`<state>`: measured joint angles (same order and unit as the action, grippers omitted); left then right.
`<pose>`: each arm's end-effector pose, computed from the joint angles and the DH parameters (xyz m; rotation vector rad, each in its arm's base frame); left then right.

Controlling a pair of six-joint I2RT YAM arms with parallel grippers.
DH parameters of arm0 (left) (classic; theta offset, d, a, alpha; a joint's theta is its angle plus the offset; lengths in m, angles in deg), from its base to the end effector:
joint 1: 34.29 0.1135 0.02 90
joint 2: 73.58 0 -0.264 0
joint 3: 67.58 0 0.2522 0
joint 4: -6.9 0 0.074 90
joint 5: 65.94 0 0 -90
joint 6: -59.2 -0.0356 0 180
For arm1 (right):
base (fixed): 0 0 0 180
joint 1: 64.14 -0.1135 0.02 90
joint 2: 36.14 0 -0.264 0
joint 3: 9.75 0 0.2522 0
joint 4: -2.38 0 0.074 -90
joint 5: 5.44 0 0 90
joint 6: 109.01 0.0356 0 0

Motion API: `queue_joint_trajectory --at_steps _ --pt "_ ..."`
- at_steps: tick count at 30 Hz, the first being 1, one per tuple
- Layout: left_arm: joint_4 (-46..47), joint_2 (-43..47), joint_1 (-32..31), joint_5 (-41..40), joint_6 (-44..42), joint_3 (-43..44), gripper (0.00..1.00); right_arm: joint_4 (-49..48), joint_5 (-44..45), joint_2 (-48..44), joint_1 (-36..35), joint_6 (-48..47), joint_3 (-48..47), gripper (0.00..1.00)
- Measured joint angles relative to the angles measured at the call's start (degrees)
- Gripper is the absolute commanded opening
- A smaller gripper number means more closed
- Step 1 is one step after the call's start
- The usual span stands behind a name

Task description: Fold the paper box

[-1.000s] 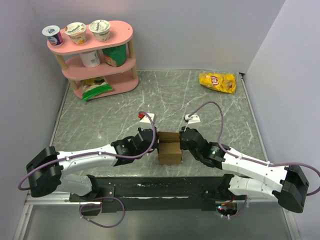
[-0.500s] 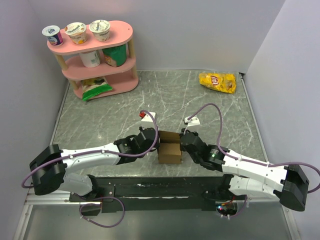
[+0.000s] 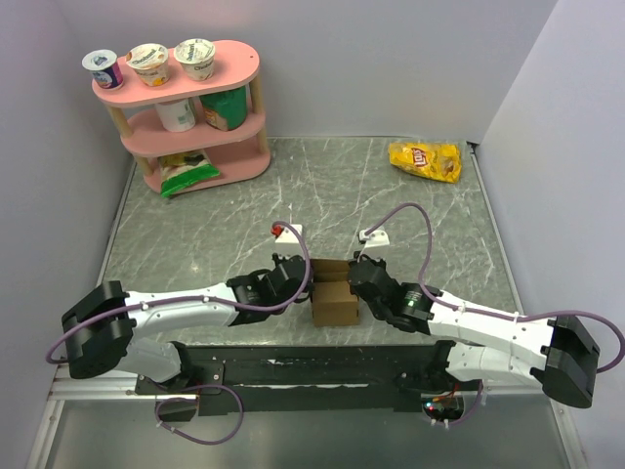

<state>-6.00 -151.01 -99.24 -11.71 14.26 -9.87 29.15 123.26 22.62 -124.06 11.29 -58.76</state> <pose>0.1402 -0.2508 0.2306 -0.0025 2.0658 -0.5355 0.1262 0.1735 0.2359 -0.1716 2.0540 0.2214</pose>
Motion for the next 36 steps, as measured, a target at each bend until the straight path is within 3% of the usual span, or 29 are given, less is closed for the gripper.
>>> queue_joint_trajectory --at_steps 14,15,18,19,23,25,31,36 --pt "-2.21 -0.74 -2.71 -3.15 1.99 0.72 0.01 0.17 1.03 0.57 -0.13 0.2 0.0 0.0" --pt "-2.64 -0.74 -2.73 -3.17 1.66 0.98 0.01 -0.04 0.9 0.52 -0.15 0.04 0.02 0.04" --pt "-2.62 -0.7 -2.75 -3.32 -1.05 1.07 0.01 -0.48 -0.13 -0.39 -0.22 -0.33 0.5 0.43" --pt "-2.14 -0.68 -2.75 -2.97 -2.34 1.01 0.01 -0.98 -0.83 -1.22 -0.24 -0.15 1.01 0.67" --pt "3.67 0.59 -3.28 1.33 -9.49 -1.31 0.01 -2.27 -4.98 -6.29 -1.03 -0.7 2.19 0.87" --pt "6.08 1.79 -3.52 3.48 -12.81 -2.84 0.01 -2.16 -6.16 -9.42 -1.22 -0.96 2.73 0.9" --pt "8.7 3.85 -3.87 8.44 -20.33 -3.87 0.01 1.05 -9.99 -21.99 -1.33 -0.96 6.16 0.84" --pt "8.96 4.11 -3.89 9.97 -23.39 -3.85 0.01 9.7 -16.87 -29.44 -1.4 1.79 6.01 0.84"
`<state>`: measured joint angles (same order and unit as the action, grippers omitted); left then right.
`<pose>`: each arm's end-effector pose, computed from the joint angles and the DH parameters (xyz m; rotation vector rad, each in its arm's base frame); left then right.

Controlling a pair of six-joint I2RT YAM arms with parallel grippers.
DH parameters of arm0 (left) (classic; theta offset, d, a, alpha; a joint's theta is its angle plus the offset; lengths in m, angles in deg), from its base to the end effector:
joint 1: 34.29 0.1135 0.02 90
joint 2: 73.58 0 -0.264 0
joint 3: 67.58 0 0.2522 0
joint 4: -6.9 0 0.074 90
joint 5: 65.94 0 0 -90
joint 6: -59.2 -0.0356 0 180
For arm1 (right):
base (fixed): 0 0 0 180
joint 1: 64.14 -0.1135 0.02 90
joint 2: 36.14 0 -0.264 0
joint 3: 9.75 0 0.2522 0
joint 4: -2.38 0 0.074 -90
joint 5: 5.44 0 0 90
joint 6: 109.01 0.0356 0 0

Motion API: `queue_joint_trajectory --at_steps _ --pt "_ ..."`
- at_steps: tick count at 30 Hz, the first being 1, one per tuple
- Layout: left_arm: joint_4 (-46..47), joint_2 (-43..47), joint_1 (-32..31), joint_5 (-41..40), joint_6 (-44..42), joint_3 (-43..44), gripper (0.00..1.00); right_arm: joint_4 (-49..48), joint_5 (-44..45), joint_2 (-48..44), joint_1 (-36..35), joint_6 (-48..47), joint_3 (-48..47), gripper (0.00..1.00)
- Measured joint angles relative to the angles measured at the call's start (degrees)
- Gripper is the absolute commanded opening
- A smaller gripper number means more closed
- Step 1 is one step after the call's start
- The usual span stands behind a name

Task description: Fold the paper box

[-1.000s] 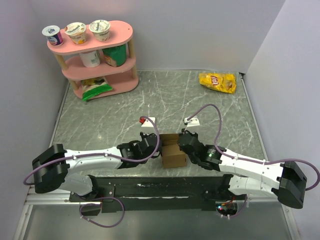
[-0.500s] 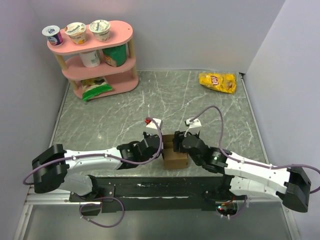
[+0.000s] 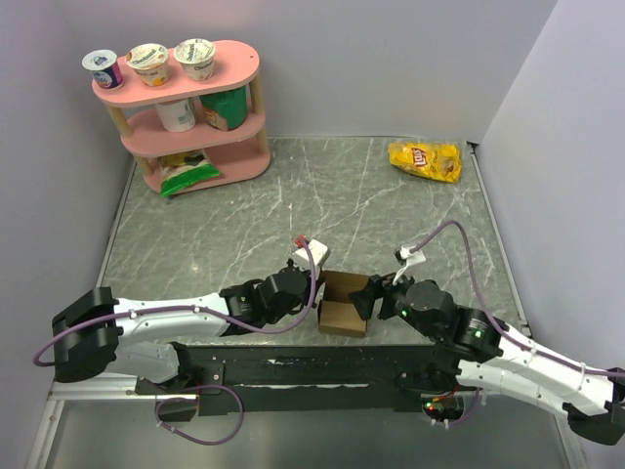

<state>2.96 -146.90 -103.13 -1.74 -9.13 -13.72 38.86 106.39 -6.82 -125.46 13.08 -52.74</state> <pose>0.1153 -0.2549 0.2403 0.5146 1.9166 -0.5992 0.0757 0.1108 0.2609 -0.2553 1.9889 0.6986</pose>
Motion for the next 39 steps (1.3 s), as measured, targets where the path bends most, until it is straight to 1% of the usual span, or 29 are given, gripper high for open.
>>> queue_joint_trajectory --at_steps 3,4,5,9,11,14,16,17,18,20,26,31,35,39 --pt "-0.17 -0.11 0.0 0.57 -1.01 0.2 0.01 6.14 -4.85 -2.8 -0.02 2.25 -1.57 0.77" --pt "-0.28 -0.28 0.0 0.7 -1.14 0.46 0.01 7.26 -6.82 -3.96 -0.02 2.62 -1.68 0.71" --pt "-0.35 -0.55 0.0 0.85 -1.33 0.79 0.01 8.39 -9.25 -5.42 -0.04 2.64 -1.68 0.7" --pt "-0.87 -1.57 0.0 1.18 -2.05 1.84 0.01 10.34 -17.18 -11.63 -0.04 1.7 -1.46 0.69" --pt "-1.27 -1.68 0.0 1.2 -2.45 1.99 0.01 10.29 -19.43 -14.32 -0.04 0.96 -1.46 0.69" --pt "-1.33 -1.68 0.0 1.36 -2.58 2.08 0.01 9.33 -21.92 -17.31 -0.04 -1.27 -1.4 0.74" --pt "-1.42 -1.68 0.0 1.49 -2.73 2.08 0.01 7.54 -23.87 -17.31 -0.04 -3.21 -1.42 0.82" --pt "-1.46 -1.68 0.0 1.57 -2.82 2.08 0.01 6.62 -25.2 -15.98 -0.04 -4.81 -1.62 0.86" --pt "-1.49 -1.68 0.0 1.62 -2.91 2.08 0.01 5.86 -26.27 -13.86 -0.09 -6.05 -1.7 0.94" --pt "-1.51 -1.68 0.0 2.01 -3.04 2.1 0.01 5.42 -26.91 -8.22 -0.66 -8.5 -2.08 0.97" --pt "-2.19 -2.69 0.0 3.13 -3.17 3.28 0.01 5.55 -23.54 4.85 -5.95 -15.65 -2.91 0.99" --pt "-3.63 -3.56 0.0 4.02 -3.17 4.98 0.01 5.57 -15.76 13.53 -13.51 -19.45 -5.68 1.0" --pt "-3.91 -3.56 0.0 4.39 -3.26 5.03 0.01 5.46 -9.2 17.81 -17.64 -20.94 -6.69 0.99" --pt "-4.07 -3.56 0.0 4.87 -3.63 5.03 0.01 5.51 -4.13 20.57 -18.71 -20.94 -6.73 0.95"
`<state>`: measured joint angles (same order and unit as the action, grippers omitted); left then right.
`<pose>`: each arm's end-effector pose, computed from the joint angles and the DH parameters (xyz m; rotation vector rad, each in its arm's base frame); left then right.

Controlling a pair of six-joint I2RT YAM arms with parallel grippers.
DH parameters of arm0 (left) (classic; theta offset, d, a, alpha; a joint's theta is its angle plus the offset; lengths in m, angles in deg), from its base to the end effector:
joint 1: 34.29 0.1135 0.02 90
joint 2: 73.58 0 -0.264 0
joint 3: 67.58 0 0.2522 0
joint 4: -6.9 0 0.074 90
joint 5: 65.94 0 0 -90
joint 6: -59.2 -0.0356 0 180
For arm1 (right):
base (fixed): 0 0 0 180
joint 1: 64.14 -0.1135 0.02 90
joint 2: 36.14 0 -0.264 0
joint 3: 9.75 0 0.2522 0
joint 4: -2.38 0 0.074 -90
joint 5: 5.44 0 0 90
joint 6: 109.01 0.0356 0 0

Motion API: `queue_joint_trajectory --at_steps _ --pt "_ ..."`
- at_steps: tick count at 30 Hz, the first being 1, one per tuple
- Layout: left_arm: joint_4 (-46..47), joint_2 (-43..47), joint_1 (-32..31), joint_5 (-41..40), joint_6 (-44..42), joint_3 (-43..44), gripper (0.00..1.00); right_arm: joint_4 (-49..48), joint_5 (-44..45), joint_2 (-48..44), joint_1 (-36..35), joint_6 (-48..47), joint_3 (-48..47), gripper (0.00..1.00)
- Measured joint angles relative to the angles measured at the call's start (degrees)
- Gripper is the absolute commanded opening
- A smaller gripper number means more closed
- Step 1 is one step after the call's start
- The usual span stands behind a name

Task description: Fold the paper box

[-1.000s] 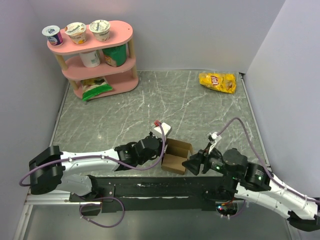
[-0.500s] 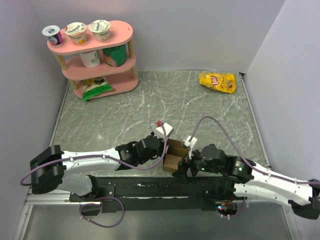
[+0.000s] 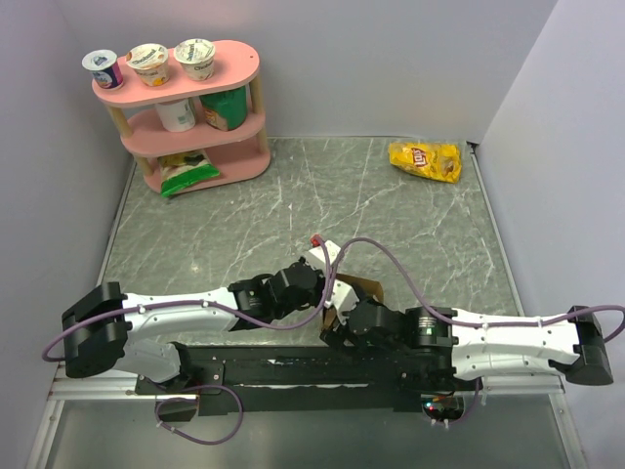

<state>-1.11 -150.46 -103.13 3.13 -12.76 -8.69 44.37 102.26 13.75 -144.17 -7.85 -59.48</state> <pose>0.1188 -0.2718 0.2457 0.6593 1.9350 -0.6002 0.0422 0.1775 0.2423 -1.1723 1.9915 0.4795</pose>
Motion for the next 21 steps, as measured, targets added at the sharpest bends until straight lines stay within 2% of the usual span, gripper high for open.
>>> queue_joint_trajectory --at_steps 5,12,21 --pt "-0.07 0.04 0.0 0.59 -0.42 0.0 0.01 0.52 4.87 2.56 0.0 2.49 -0.61 0.88" --pt "-0.07 0.33 0.15 1.62 -0.42 -0.04 0.01 1.4 11.13 4.98 -0.07 8.33 -0.87 0.65" --pt "2.19 3.8 0.07 6.32 -2.43 -2.47 0.01 0.74 12.11 3.39 5.27 11.08 -0.46 0.61"
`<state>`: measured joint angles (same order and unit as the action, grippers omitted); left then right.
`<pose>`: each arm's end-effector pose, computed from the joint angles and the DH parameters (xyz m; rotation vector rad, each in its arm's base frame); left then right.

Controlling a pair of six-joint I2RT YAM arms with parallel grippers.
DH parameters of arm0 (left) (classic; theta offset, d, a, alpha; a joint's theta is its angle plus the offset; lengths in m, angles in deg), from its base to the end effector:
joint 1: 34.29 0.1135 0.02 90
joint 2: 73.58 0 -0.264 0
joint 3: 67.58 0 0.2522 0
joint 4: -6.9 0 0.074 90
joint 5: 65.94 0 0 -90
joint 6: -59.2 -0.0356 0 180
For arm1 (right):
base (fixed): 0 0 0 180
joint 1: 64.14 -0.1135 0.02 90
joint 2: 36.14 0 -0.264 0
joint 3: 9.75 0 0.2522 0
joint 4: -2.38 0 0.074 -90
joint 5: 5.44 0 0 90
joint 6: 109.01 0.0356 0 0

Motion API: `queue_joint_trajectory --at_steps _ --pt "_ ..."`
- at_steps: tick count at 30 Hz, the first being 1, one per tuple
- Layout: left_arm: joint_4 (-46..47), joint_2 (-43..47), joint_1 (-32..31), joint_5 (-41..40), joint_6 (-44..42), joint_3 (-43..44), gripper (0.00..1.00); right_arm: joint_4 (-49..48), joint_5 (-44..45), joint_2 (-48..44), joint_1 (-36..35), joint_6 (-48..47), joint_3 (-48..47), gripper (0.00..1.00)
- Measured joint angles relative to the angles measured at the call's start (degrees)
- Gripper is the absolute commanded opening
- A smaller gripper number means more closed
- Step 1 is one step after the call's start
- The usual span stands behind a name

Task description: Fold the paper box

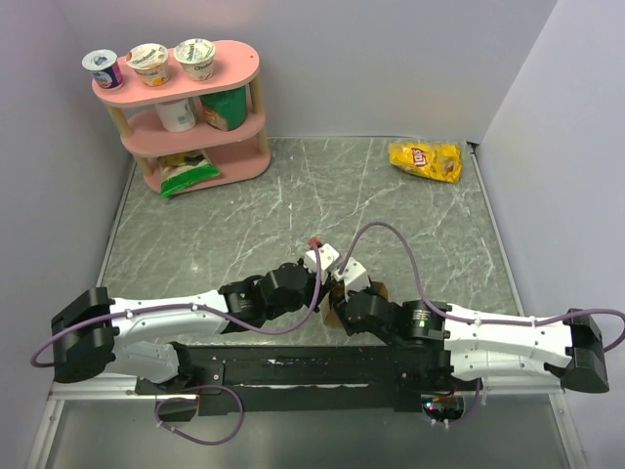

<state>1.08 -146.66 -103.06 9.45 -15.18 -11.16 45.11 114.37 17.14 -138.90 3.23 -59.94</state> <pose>0.1116 -0.2624 0.2523 0.7461 1.8769 -0.7124 0.0663 0.1759 0.2363 -0.7758 2.1207 0.2865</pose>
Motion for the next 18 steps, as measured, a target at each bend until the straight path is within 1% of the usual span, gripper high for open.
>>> queue_joint_trajectory --at_steps 8,13,18 --pt "0.59 -0.81 0.61 -0.17 0.63 0.35 0.01 -2.32 -2.73 0.5 3.17 -1.55 0.04 0.61" --pt "-0.87 -4.35 1.49 -2.32 5.73 3.28 0.01 -3.32 -2.58 0.98 4.2 -1.64 0.44 0.61" --pt "-1.09 -6.01 2.64 -3.41 12.17 4.15 0.01 -4.35 -2.23 1.51 4.33 -1.4 0.96 0.61"
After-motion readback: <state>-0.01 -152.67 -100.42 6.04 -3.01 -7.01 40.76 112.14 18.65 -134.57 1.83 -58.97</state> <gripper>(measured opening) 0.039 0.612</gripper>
